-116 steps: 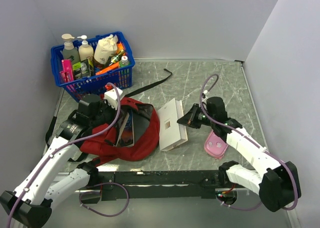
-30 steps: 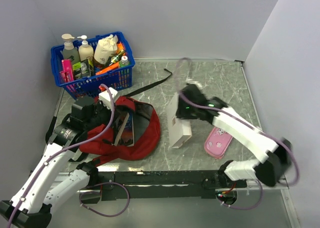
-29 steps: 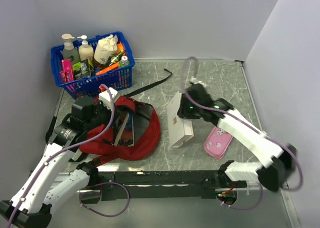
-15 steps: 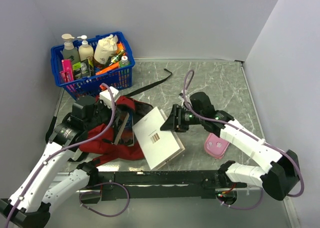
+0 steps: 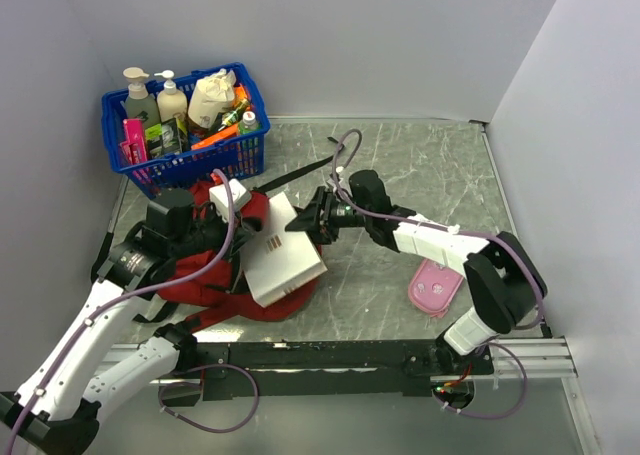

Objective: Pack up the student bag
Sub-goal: Place the book in the student bag.

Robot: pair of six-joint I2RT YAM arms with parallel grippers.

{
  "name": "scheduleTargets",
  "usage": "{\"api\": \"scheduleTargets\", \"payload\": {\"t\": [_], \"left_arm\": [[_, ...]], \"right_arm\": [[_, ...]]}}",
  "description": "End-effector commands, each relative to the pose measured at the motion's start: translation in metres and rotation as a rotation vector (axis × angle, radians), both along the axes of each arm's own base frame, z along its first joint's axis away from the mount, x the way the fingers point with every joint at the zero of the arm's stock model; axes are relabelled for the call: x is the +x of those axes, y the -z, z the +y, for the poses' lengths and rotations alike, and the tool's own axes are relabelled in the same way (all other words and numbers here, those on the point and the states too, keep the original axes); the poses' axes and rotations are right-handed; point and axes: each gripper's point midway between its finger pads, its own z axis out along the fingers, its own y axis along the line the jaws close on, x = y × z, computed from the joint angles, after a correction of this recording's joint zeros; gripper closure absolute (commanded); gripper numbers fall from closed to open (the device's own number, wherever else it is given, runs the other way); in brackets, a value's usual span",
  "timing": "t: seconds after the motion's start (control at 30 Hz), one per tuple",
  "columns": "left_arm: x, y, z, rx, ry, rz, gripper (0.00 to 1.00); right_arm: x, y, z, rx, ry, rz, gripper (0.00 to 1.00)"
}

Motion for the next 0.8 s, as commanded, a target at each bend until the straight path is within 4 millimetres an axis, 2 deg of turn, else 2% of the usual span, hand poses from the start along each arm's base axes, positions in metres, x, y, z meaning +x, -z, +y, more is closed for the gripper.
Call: {"api": "scheduleTargets", "payload": {"t": [0.0,0.13,0.27,0.3,0.37,0.43,0.47,0.53,0.6,0.63,0.67,0.7,0.73,0.77], "left_arm": [[-0.013,-0.034,-0.021,-0.103,0.142,-0.106,0.99],[-0.012,-0.033,-0.021,-0.098,0.139,-0.121,0.99],[-0.011,-0.035,-0.021,-0.107,0.133,-0.127,0.99],[-0.011,-0.034,-0.022,-0.109,0.135,-0.122,0.99],[-0.012,-0.034,-0.021,-0.112,0.13,-0.121,0.99],[-0.013,-0.032,-0.021,-0.11,0.132,-0.111,0.99],[-0.013,-0.032,-0.021,-0.11,0.133,-0.112,0.99],[-0.012,-0.034,-0.021,-0.111,0.129,-0.116,0.99],[-0.011,-0.036,-0.021,-0.111,0.127,-0.12,0.99],[-0.011,-0.037,-0.02,-0.111,0.125,-0.125,0.99],[-0.011,-0.036,-0.021,-0.11,0.126,-0.125,0.99],[-0.01,-0.036,-0.021,-0.112,0.125,-0.122,0.99],[-0.009,-0.036,-0.022,-0.111,0.126,-0.123,0.99],[-0.009,-0.036,-0.022,-0.114,0.125,-0.126,0.99]], "right_arm": [[0.044,-0.044,0.02,0.151,0.181,-0.068,0.95],[0.056,-0.032,0.036,0.081,0.278,-0.062,0.96],[0.066,-0.017,0.045,-0.016,0.437,-0.062,0.94],[0.07,-0.006,0.044,-0.059,0.479,-0.055,0.94],[0.075,-0.005,0.05,-0.063,0.503,-0.051,0.95],[0.084,0.007,0.051,-0.113,0.541,-0.08,0.96],[0.091,0.004,0.052,-0.117,0.56,-0.1,0.97],[0.095,0.01,0.06,-0.092,0.557,-0.11,0.96],[0.092,0.021,0.07,-0.096,0.529,-0.109,0.93],[0.079,0.024,0.081,-0.112,0.471,-0.106,0.92],[0.076,0.017,0.09,-0.106,0.445,-0.131,0.89],[0.072,0.023,0.097,-0.133,0.41,-0.172,0.85],[0.062,0.021,0.108,-0.139,0.368,-0.184,0.71],[0.057,0.022,0.114,-0.141,0.332,-0.192,0.65]]}}
